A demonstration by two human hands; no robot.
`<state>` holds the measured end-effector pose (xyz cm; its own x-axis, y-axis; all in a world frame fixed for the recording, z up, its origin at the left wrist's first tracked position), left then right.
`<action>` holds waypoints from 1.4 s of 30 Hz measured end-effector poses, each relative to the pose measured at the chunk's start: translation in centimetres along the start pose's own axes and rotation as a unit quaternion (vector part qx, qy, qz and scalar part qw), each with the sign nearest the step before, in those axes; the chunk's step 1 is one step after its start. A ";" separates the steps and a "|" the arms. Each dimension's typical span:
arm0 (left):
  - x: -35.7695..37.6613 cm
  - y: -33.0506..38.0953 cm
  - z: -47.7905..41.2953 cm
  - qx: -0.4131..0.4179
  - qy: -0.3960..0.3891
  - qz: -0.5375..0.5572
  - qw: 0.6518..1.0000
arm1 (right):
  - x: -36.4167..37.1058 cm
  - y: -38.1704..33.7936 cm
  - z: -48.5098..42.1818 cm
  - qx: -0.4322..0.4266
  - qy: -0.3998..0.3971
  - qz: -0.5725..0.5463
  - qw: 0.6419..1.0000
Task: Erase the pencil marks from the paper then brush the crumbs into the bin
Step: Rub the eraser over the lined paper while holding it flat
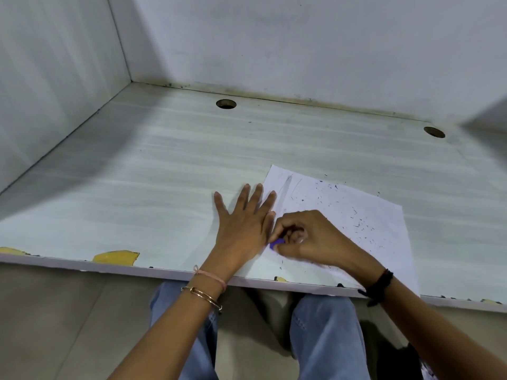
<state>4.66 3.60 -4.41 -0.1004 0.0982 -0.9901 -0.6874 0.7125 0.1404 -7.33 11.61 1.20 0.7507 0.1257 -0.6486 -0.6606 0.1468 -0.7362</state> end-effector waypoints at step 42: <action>0.0 -0.3 0.1 0.003 -0.012 -0.010 1.000 | -1.7 1.2 -2.6 0.002 0.096 0.012 0.995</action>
<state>4.89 3.47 -4.46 -0.0687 0.1005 -0.9926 -0.6849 0.7186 0.1202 -9.41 9.04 0.85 0.7203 -0.0605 -0.6910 -0.6778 0.1504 -0.7197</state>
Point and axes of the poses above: each hand's wrist, its own z-axis away from the middle knuckle, its own x-axis out of the palm, y = z × x, the point moved 2 cm from there along -z, towards the middle knuckle, and after that the axes turned 7 degrees about x, right-handed, at the moved point
